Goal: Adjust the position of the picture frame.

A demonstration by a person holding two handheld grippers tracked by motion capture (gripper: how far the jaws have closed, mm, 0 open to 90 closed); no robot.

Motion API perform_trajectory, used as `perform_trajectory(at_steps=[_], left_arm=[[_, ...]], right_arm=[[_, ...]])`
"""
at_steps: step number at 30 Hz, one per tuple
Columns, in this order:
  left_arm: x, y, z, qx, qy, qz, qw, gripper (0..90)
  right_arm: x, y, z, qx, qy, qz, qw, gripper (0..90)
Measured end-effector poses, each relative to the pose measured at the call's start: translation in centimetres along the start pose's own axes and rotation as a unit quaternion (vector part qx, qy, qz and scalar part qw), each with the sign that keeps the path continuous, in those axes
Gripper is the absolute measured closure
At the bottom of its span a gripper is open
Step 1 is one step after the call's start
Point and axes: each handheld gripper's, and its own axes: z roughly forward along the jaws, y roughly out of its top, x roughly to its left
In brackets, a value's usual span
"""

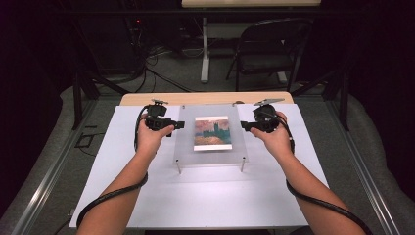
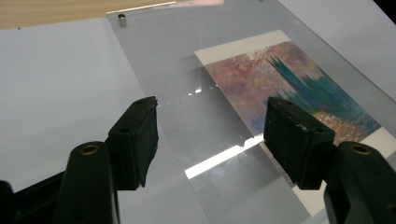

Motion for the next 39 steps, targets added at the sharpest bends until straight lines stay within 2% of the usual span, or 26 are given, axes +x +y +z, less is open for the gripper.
perform_trajectory(at_steps=[5, 9, 15, 19, 22, 29, 36, 39], left_arm=[[0.4, 0.1, 0.6, -0.005, -0.009, -0.017, 0.9998, 35.4], [0.8, 0.1, 1.2, -0.005, -0.013, -0.027, 0.9996, 34.4], [1.4, 0.2, 2.1, -0.001, -0.01, -0.035, 0.9993, 33.8], [1.7, 0.0, 2.8, -0.004, -0.01, -0.042, 0.9991, 33.8], [1.9, 0.0, 3.2, -0.005, -0.008, -0.049, 0.9987, 33.9], [2.3, -0.2, 5.0, 0.011, -0.008, -0.068, 0.9976, 33.8], [2.1, -0.3, 6.2, 0.021, -0.013, -0.077, 0.9967, 33.6], [2.1, -0.3, 6.5, 0.022, -0.015, -0.08, 0.9965, 33.4]], right_arm=[[-0.4, 0.2, 0.6, 0.009, 0.012, 0.025, 0.9996, 36.5], [-0.7, 0.4, 1.1, 0.005, 0.006, 0.021, 0.9998, 35.1], [-1.3, 0.5, 2.2, 0.007, -0.002, 0.037, 0.9993, 34.9], [-1.5, 0.2, 3.0, 0.016, 0.003, 0.054, 0.9984, 36.0], [-1.6, 0.1, 3.5, 0.019, 0.004, 0.052, 0.9984, 36.4], [-1.9, 0.0, 4.6, 0.021, 0.009, 0.063, 0.9977, 36.3], [-1.8, 0.0, 5.7, 0.024, 0.03, 0.087, 0.9955, 35.6], [-1.5, 0.0, 6.1, 0.033, 0.036, 0.089, 0.9948, 35.6]])
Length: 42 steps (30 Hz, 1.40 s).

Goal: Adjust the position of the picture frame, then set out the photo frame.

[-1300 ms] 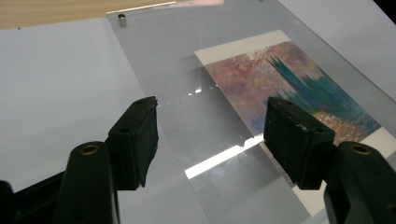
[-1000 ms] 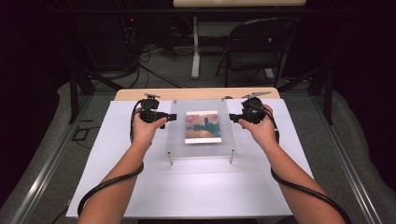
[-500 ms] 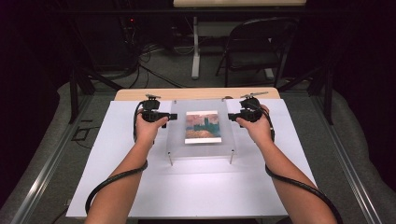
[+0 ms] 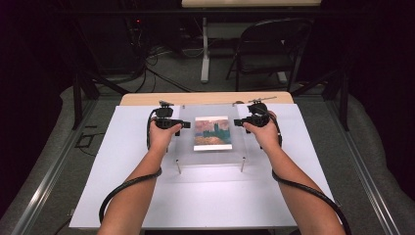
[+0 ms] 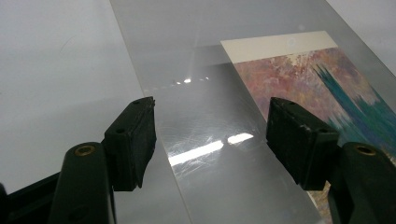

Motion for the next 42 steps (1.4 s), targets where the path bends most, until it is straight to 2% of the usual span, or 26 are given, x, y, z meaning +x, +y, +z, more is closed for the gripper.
perform_trajectory(at_steps=[4, 9, 12, 14, 20, 32, 36, 42], left_arm=[[0.1, 0.2, 0.3, 0.004, 0.001, -0.001, 1.0, 32.8], [0.4, 0.2, 0.7, 0.011, 0.001, -0.003, 0.9999, 32.7], [0.5, 0.1, 1.1, 0.015, 0.005, 0.002, 0.9999, 32.6], [0.6, 0.1, 1.3, 0.013, -0.001, -0.004, 0.9999, 31.1], [0.8, 0.2, 1.4, 0.013, -0.003, -0.003, 0.9999, 30.1], [1.3, 0.3, 1.8, 0.015, -0.021, -0.023, 0.9994, 28.8], [1.3, 0.3, 2.0, 0.012, -0.025, -0.035, 0.999, 28.3], [1.4, 0.3, 2.2, 0.011, -0.03, -0.035, 0.9989, 27.5]], right_arm=[[0.3, -0.1, 0.6, 0.003, 0.005, -0.004, 1.0, 35.6], [0.4, -0.2, 1.2, 0.014, 0.011, 0.002, 0.9998, 35.6], [0.3, -0.1, 1.6, 0.019, 0.02, 0.011, 0.9996, 35.5], [0.3, 0.0, 1.7, 0.023, 0.023, 0.011, 0.9994, 35.1], [0.2, 0.1, 2.3, 0.031, 0.033, 0.013, 0.9989, 34.6], [-0.1, 0.4, 3.2, 0.041, 0.034, 0.021, 0.9983, 32.4], [-0.3, 0.3, 3.5, 0.044, 0.035, 0.03, 0.9979, 32.4], [-0.6, 0.1, 3.7, 0.04, 0.042, 0.047, 0.9972, 31.1]])
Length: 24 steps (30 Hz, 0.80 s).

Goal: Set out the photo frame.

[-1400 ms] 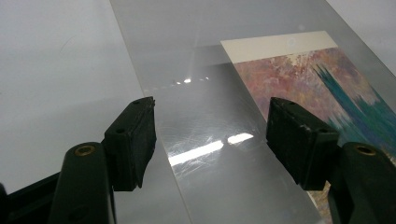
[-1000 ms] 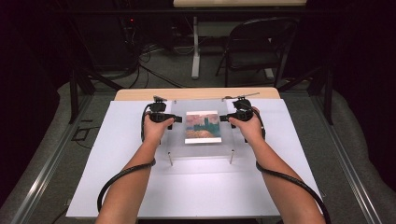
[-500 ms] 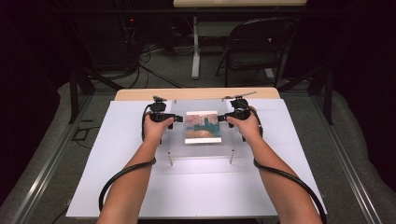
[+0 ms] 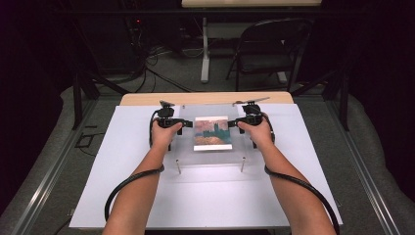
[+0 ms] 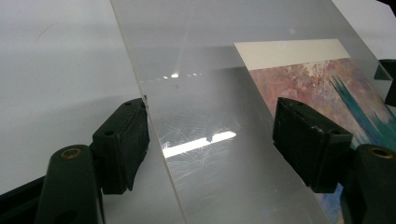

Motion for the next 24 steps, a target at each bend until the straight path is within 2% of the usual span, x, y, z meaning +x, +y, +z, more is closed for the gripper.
perform_trajectory(at_steps=[3, 7, 13, 19, 24], left_arm=[[-0.1, 0.05, 0.13, -0.001, 0.0, -0.002, 1.0, 27.0], [-0.14, 0.11, 0.26, 0.005, 0.0, 0.002, 1.0, 24.4], [-0.21, 0.13, 0.38, 0.009, -0.004, -0.005, 0.9999, 23.5], [-0.19, 0.15, 0.43, 0.01, -0.006, -0.009, 0.9999, 23.5], [-0.29, 0.2, 0.37, 0.012, -0.003, -0.009, 0.9999, 23.9]], right_arm=[[-0.21, -0.05, 0.02, 0.0, 0.007, 0.006, 1.0, 31.2], [-0.16, -0.11, 0.11, -0.003, 0.006, 0.01, 0.9999, 29.8], [0.0, -0.01, 0.26, -0.001, 0.002, 0.007, 1.0, 27.8], [-0.4, -0.17, 0.44, 0.001, 0.022, 0.028, 0.9994, 27.9], [-0.25, -0.05, 0.44, 0.004, 0.018, 0.023, 0.9996, 27.4]])
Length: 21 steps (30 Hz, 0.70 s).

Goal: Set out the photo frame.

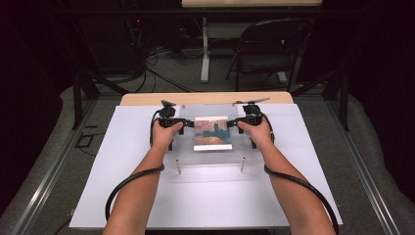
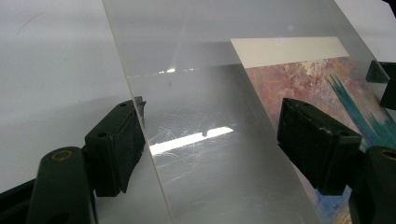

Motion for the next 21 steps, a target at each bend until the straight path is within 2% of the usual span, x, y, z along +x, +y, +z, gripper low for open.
perform_trajectory(at_steps=[11, 17, 21], left_arm=[[0.05, 0.12, -0.44, -0.003, -0.001, -0.011, 0.9999, 29.8], [-0.07, 0.13, -0.75, -0.01, 0.0, -0.013, 0.9999, 31.4], [-0.21, 0.09, -0.97, -0.019, -0.001, -0.017, 0.9997, 32.7]], right_arm=[[0.08, -0.03, -0.18, -0.004, -0.003, 0.004, 1.0, 28.7], [0.29, 0.1, -0.52, -0.003, -0.006, -0.002, 1.0, 29.0], [0.47, 0.08, -0.7, -0.013, -0.005, -0.007, 0.9999, 29.0]])
